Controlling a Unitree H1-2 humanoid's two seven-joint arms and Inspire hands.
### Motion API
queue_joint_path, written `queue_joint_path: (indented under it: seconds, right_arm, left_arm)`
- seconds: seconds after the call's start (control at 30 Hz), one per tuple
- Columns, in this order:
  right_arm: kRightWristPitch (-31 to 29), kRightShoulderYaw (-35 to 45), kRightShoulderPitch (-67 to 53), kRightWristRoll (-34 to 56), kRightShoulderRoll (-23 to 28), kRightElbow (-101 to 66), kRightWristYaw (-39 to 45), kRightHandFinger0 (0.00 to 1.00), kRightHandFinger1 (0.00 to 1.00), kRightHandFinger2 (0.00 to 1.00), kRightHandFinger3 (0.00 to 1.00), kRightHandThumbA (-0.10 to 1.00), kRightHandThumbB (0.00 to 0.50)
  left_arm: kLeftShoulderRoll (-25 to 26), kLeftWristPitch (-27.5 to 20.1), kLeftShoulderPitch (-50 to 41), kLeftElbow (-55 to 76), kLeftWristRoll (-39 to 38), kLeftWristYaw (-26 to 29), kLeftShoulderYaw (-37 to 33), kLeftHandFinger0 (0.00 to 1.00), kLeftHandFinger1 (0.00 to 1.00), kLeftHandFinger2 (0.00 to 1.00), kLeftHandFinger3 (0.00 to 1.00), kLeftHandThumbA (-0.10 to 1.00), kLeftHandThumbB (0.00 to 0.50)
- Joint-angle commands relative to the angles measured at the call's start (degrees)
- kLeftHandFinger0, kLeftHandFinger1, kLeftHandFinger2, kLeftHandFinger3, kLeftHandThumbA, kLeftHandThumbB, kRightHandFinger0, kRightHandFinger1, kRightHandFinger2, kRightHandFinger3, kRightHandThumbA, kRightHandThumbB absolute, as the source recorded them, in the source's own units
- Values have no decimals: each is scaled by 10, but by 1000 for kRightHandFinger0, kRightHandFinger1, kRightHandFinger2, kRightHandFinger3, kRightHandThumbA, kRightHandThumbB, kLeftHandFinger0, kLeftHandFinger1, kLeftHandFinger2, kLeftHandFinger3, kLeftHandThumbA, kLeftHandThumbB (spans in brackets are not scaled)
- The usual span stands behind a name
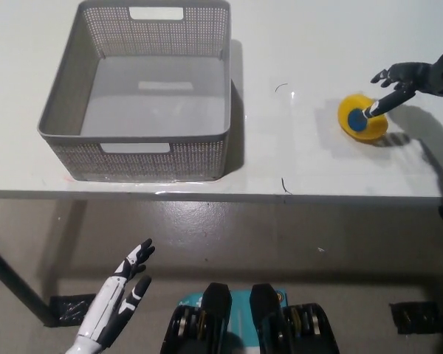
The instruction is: Use the right hand to pick up a yellow duck toy and place it into a container on the left hand side
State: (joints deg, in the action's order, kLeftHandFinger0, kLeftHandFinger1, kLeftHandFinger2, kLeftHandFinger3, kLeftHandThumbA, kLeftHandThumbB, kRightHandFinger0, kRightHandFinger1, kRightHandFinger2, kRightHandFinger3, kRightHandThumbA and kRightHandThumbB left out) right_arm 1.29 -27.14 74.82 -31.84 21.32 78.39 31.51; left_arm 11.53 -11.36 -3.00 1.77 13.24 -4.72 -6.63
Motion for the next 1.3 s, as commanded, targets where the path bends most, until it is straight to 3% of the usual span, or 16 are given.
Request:
queue_joint_path:
  seconds: [0.0, 0.1, 0.23, 0.4, 0.43, 0.53, 0.7, 0.8, 0.93, 1.17, 1.27]
  right_arm:
    - [-18, -2, 28, 5, 8, 4, -5, 1000, 1000, 1000, 1000, 931, 473]
    - [-29, -7, 25, 2, 4, 7, -9, 1000, 1000, 1000, 1000, 960, 431]
    - [-23, -9, 19, 0, -3, 10, -25, 1000, 1000, 1000, 1000, 969, 443]
    - [-34, -14, 0, -4, -18, 18, -42, 1000, 1000, 1000, 1000, 987, 423]
    - [-57, -11, -5, 2, -19, 21, -30, 1000, 1000, 1000, 1000, 990, 336]
    - [-44, -5, -19, 9, -34, 28, -43, 1000, 1000, 1000, 1000, 946, 408]
    - [-55, 3, -38, 19, -51, 33, -47, 1000, 1000, 1000, 1000, 924, 377]
    - [-43, -6, -45, 7, -61, 34, -64, 1000, 1000, 1000, 1000, 962, 415]
    - [-42, -10, -51, 5, -68, 36, -71, 1000, 1000, 1000, 1000, 954, 417]
    - [-27, -6, -57, 9, -70, 38, -80, 1000, 1000, 1000, 1000, 860, 390]
    - [-17, 11, -61, 26, -69, 39, -87, 1000, 1000, 1000, 1000, 712, 376]
  left_arm:
    - [3, -17, 10, 14, -3, 3, 5, 1000, 1000, 1000, 1000, 1000, 280]
    - [4, -20, 13, 12, -6, 3, 6, 1000, 1000, 1000, 1000, 1000, 285]
    - [3, -22, 16, 11, -7, 1, 5, 1000, 1000, 1000, 1000, 1000, 292]
    - [6, -27, 20, 10, -1, 2, 4, 1000, 1000, 1000, 1000, 1000, 287]
    - [6, -27, 20, 10, -1, 2, 4, 1000, 1000, 1000, 1000, 1000, 289]
    - [4, -18, 20, 13, -7, 0, 5, 1000, 1000, 1000, 1000, 1000, 308]
    - [5, -23, 24, 10, -5, 0, 4, 1000, 1000, 1000, 1000, 1000, 303]
    - [5, -22, 25, 11, -9, -2, 5, 1000, 1000, 1000, 1000, 1000, 310]
    - [5, -22, 28, 11, -10, -2, 5, 1000, 1000, 1000, 1000, 1000, 311]
    - [7, -21, 32, 11, -12, -3, 7, 1000, 1000, 1000, 1000, 1000, 311]
    - [7, -21, 32, 12, -8, 0, 8, 1000, 1000, 1000, 1000, 1000, 300]
